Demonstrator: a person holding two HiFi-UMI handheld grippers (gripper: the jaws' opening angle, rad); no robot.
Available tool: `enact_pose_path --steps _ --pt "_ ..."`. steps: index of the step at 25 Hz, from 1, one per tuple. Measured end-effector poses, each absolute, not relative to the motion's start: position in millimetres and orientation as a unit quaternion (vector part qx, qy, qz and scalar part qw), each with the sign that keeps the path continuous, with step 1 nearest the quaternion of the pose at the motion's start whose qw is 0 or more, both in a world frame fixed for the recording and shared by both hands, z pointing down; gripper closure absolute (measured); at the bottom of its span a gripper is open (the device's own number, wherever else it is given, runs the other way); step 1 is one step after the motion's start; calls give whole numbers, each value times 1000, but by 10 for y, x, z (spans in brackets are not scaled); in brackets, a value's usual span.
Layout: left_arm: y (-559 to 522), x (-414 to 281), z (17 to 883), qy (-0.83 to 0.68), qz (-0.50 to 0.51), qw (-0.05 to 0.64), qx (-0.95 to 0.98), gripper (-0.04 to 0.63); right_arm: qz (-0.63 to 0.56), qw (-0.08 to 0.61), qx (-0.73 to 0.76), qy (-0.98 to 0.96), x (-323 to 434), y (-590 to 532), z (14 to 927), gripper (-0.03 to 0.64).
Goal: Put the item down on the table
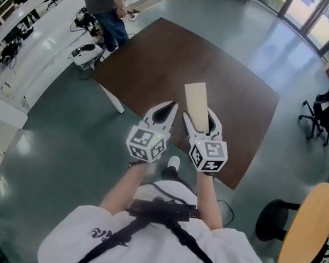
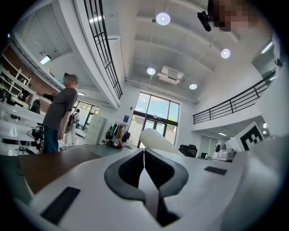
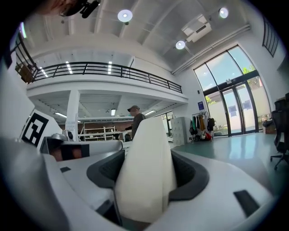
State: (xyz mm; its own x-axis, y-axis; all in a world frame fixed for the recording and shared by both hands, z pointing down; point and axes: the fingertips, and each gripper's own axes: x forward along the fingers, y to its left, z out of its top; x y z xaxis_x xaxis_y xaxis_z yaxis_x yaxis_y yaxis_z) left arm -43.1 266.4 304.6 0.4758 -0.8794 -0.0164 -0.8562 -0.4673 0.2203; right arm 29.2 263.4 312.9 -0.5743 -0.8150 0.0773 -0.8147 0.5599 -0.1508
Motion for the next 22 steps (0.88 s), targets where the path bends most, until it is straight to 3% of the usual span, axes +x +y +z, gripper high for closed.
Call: enact_pose_path --steps 13,22 --pt "1054 -123 3201 -527 -29 93 845 578 -111 25 -456 883 692 1009 3185 307" --pt "290 -298 3557 -515 -6 114 849 577 -144 9 -492 859 527 269 3626 307"
